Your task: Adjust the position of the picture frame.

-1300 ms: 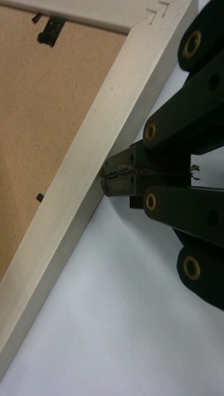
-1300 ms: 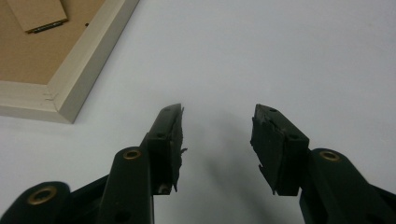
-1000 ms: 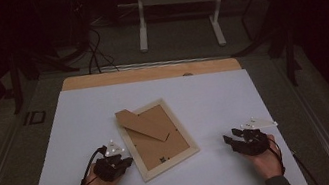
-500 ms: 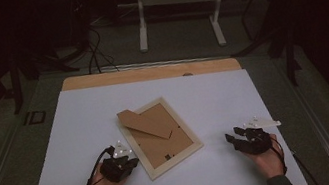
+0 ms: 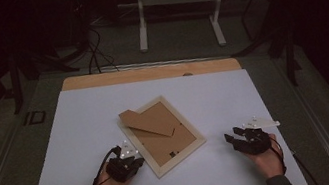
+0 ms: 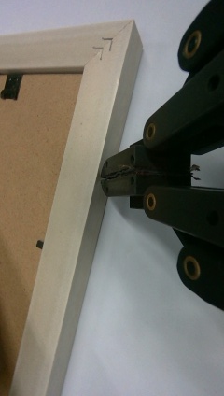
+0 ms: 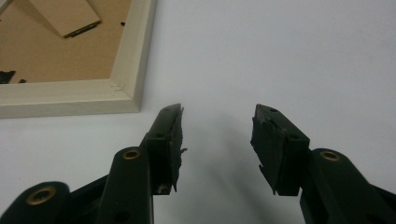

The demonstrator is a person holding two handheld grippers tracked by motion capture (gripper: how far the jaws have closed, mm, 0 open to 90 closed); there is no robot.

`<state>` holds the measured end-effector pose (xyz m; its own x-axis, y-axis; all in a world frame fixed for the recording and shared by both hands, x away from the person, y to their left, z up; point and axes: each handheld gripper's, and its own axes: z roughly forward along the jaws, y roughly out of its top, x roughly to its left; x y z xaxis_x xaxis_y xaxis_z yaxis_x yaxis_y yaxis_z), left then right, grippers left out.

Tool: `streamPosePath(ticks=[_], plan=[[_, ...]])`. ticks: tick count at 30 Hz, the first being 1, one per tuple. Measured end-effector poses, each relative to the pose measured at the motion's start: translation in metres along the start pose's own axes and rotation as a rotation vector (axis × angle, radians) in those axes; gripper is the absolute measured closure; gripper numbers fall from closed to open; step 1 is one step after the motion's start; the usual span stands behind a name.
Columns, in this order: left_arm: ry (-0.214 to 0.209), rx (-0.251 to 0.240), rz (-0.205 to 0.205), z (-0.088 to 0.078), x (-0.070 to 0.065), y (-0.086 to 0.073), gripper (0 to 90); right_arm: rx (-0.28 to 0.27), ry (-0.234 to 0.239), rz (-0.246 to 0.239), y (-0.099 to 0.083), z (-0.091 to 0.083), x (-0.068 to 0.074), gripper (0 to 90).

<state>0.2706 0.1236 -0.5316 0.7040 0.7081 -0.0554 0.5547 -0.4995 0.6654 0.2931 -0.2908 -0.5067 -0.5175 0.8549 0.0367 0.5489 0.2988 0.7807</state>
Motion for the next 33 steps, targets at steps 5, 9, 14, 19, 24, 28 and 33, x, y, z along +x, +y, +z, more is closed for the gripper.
streamPosePath(ticks=[5, 9, 14, 19, 24, 28, 33], plan=[[-0.007, 0.002, 0.011, 0.002, -0.003, 0.002, 90.0, -0.004, 0.003, -0.002, 0.001, 0.0, 0.002, 52.4], [-0.012, -0.003, 0.013, 0.004, -0.006, 0.004, 90.0, -0.005, 0.001, -0.007, 0.002, 0.002, 0.003, 53.0], [-0.018, -0.007, 0.026, 0.007, -0.009, 0.006, 90.0, -0.01, 0.007, -0.01, 0.003, 0.002, 0.006, 53.8], [-0.021, -0.008, 0.032, 0.009, -0.012, 0.008, 90.0, -0.015, 0.03, -0.006, 0.004, 0.004, 0.008, 55.2], [-0.023, -0.015, 0.032, 0.011, -0.014, 0.009, 90.0, -0.025, 0.032, -0.007, 0.006, 0.005, 0.011, 56.6], [-0.033, -0.012, 0.042, 0.013, -0.016, 0.011, 90.0, -0.03, 0.039, -0.006, 0.007, 0.008, 0.016, 59.3], [-0.039, -0.018, 0.066, 0.016, -0.022, 0.014, 90.0, -0.005, 0.05, -0.036, 0.008, 0.016, 0.026, 64.8]])
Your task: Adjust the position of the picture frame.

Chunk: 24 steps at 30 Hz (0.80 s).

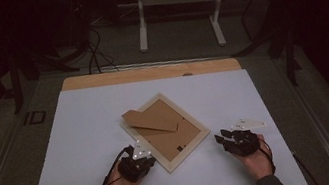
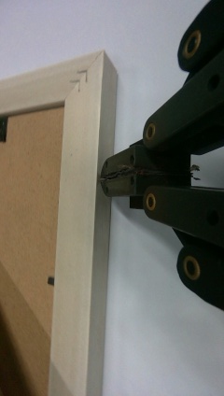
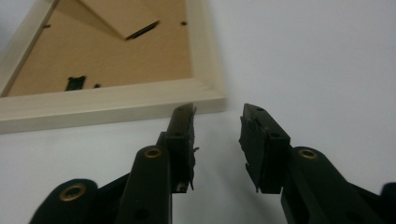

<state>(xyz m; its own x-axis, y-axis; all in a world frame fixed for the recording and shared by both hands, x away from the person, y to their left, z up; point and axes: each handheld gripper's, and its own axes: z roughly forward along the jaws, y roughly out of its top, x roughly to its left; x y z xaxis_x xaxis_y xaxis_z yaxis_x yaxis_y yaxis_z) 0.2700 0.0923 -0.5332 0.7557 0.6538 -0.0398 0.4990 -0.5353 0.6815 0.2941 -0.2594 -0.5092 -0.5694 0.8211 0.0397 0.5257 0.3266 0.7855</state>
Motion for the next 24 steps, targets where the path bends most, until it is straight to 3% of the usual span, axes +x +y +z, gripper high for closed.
streamPosePath(ticks=[5, 9, 18, 24], plan=[[-0.026, 0.003, 0.005, 0.004, -0.004, 0.004, 90.0, 0.024, 0.006, -0.028, 0.001, 0.007, 0.011, 67.7], [-0.022, 0.006, 0.018, 0.006, -0.007, 0.007, 90.0, 0.034, 0.005, -0.038, 0.002, 0.011, 0.016, 72.1], [-0.038, 0.013, 0.064, 0.02, -0.018, 0.022, 90.0, -0.027, -0.013, -0.067, 0.006, 0.019, 0.036, 88.1], [-0.047, 0.017, 0.093, 0.029, -0.026, 0.032, 90.0, -0.017, 0.0, -0.09, 0.007, 0.029, 0.048, 89.7]])
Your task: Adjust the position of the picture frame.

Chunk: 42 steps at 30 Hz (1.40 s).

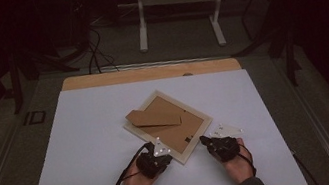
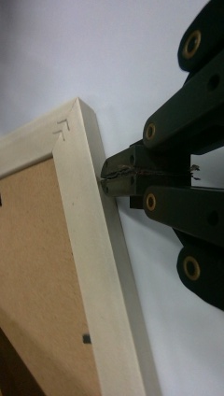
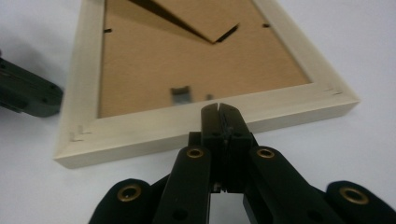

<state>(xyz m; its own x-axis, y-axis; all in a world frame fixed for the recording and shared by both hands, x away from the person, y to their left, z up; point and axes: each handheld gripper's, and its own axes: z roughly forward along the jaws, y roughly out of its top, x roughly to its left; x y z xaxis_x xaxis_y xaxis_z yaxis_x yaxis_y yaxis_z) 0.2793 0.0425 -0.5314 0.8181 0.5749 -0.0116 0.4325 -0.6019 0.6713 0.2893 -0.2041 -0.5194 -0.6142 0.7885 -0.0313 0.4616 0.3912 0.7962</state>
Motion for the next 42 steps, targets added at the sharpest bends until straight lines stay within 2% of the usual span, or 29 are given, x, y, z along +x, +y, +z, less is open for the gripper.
streamPosePath(ticks=[4, 14, 24, 34, 37, 39, 41, 42], plan=[[-0.013, -0.004, -0.008, 0.005, 0.0, 0.005, 90.0, 0.015, -0.014, 0.007, 0.0, 0.004, 0.002, 89.8], [-0.037, -0.014, -0.007, 0.017, -0.005, 0.017, 90.0, 0.022, -0.012, 0.017, 0.005, 0.012, 0.008, 89.9], [-0.044, -0.008, 0.009, 0.026, -0.01, 0.028, 90.0, 0.026, 0.02, -0.011, 0.01, 0.021, 0.022, 89.8], [-0.054, -0.021, -0.016, 0.034, -0.01, 0.036, 90.0, 0.034, 0.028, -0.008, 0.01, 0.021, 0.022, 90.0], [-0.059, -0.019, -0.013, 0.034, -0.009, 0.036, 90.0, 0.037, 0.029, -0.004, 0.01, 0.02, 0.022, 90.0], [-0.047, -0.018, -0.009, 0.032, -0.007, 0.035, 90.0, 0.04, 0.036, -0.008, 0.009, 0.019, 0.021, 90.0], [-0.034, -0.02, -0.01, 0.026, -0.002, 0.034, 90.0, 0.04, 0.037, -0.011, 0.009, 0.019, 0.021, 90.0], [-0.014, -0.041, -0.031, 0.017, 0.006, 0.033, 90.0, 0.043, 0.04, -0.013, 0.009, 0.018, 0.021, 90.0]])
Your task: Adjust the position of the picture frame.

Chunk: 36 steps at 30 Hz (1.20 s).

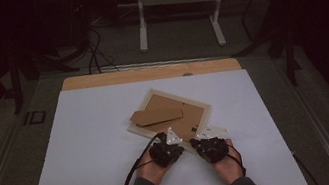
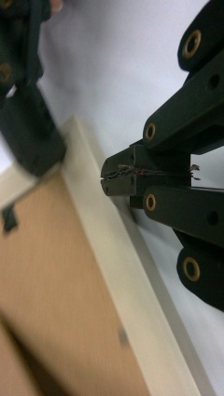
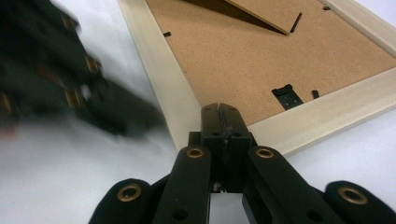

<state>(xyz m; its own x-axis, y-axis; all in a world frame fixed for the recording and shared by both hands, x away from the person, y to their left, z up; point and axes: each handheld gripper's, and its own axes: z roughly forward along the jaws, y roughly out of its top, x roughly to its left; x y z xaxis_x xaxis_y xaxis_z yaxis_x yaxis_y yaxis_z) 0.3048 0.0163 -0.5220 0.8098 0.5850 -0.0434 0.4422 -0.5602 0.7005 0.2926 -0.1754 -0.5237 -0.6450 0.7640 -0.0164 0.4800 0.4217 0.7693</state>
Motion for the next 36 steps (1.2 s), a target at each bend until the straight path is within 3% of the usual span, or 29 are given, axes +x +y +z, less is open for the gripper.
streamPosePath(ticks=[2, 4, 6, 12, 18, 20, 26, 33, 36], plan=[[0.009, -0.009, -0.012, -0.005, 0.005, 0.0, 90.0, 0.001, 0.002, 0.001, 0.0, 0.0, 0.0, 90.0], [0.038, -0.043, -0.056, -0.022, 0.02, -0.002, 90.0, 0.003, 0.004, 0.001, 0.0, -0.001, -0.001, 90.0], [0.059, -0.058, -0.073, -0.032, 0.03, -0.004, 90.0, 0.003, 0.003, 0.003, -0.001, -0.002, 0.0, 90.0], [0.113, -0.067, -0.102, -0.05, 0.053, -0.013, 90.0, 0.006, -0.002, -0.003, -0.001, -0.002, 0.0, 90.0], [0.182, -0.064, -0.174, -0.068, 0.082, -0.032, 90.0, 0.008, -0.015, 0.021, -0.003, -0.005, -0.006, 90.0], [0.193, -0.061, -0.187, -0.07, 0.087, -0.035, 90.0, 0.008, -0.017, 0.024, -0.003, -0.006, -0.007, 90.0], [0.245, -0.061, -0.298, -0.071, 0.118, -0.048, 90.0, 0.011, -0.031, 0.056, -0.006, -0.01, -0.012, 90.0], [0.27, -0.055, -0.337, -0.066, 0.133, -0.049, 90.0, 0.024, -0.05, 0.086, -0.009, -0.012, -0.016, 89.9], [0.273, -0.037, -0.376, -0.059, 0.14, -0.05, 90.0, 0.032, -0.055, 0.102, -0.011, -0.013, -0.017, 89.9]])
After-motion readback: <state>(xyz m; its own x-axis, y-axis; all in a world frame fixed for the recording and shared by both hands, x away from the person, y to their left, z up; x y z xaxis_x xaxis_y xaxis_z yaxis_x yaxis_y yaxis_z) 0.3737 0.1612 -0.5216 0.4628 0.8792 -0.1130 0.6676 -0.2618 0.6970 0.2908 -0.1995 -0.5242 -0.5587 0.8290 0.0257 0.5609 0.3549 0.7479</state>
